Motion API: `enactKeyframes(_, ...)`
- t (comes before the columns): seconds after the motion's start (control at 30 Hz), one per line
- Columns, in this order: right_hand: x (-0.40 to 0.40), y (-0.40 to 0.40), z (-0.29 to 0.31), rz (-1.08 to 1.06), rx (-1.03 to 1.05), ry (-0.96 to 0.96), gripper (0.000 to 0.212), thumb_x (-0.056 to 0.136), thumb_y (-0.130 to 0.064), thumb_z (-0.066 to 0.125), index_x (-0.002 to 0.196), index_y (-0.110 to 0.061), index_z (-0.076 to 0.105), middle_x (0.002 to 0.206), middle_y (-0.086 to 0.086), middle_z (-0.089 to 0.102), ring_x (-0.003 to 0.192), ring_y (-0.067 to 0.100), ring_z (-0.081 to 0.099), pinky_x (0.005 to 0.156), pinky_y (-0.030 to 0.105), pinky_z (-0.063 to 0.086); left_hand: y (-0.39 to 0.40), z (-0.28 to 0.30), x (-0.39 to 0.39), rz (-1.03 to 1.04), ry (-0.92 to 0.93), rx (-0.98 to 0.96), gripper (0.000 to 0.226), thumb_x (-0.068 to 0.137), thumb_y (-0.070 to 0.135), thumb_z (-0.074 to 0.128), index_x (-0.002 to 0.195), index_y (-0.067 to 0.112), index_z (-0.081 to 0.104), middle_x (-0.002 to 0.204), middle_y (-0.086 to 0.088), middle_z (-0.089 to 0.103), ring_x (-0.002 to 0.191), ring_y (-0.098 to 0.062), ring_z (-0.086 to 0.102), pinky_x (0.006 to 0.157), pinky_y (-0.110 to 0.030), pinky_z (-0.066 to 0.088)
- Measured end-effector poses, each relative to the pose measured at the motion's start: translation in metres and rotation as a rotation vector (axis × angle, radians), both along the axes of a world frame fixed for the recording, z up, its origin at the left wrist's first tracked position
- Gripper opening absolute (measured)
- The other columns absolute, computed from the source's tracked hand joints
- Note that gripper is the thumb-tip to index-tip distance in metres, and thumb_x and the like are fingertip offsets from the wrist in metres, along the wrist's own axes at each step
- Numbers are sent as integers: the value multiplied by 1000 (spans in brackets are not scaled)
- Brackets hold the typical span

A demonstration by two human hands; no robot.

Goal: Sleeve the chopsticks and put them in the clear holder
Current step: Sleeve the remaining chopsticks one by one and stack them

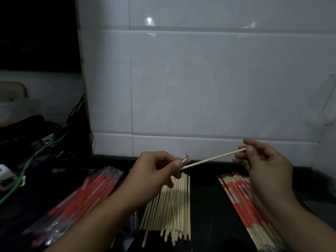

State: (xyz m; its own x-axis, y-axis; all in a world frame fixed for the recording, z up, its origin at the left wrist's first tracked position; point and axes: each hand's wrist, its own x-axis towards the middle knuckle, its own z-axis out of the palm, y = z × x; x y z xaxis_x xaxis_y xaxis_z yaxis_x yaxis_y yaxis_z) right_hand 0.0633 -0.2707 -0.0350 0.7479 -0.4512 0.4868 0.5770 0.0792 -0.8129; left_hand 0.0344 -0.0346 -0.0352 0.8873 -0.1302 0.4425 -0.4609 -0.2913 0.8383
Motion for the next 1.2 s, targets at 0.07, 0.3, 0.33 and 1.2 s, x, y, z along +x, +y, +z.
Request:
enactKeyframes(0.07,0,5,-2,10,-13,4,20,100,-4,50,101,-13,68,70,-1,70,65,9,70,68,18,57,0,1,-1,-3,0,-8,16,89,32,66,89,19,74,74,-2,74,60,-16,66,66,-40,58)
enactKeyframes(0.3,-8,22,-27,-231,-1073,-200,28,89,-21,67,117,-24,70,95,-8,74,79,1,65,77,18,51,-1,2,-3,68,-21,32,25,81,47,65,86,24,72,72,5,73,56,-9,57,54,-22,48)
enactKeyframes(0.33,-11,27,-29,-249,-1213,-227,31,87,-27,67,118,-24,70,95,-8,75,78,4,67,75,23,55,-2,1,-2,69,-18,47,17,87,40,67,86,24,72,72,5,73,58,-9,59,55,-23,49)
enactKeyframes(1.2,-18,10,16,242,40,41,30,103,-20,44,84,-9,64,64,5,57,54,15,55,46,23,44,-4,-4,-4,20,-26,164,9,94,30,63,89,29,71,78,7,73,66,-8,65,65,-25,55)
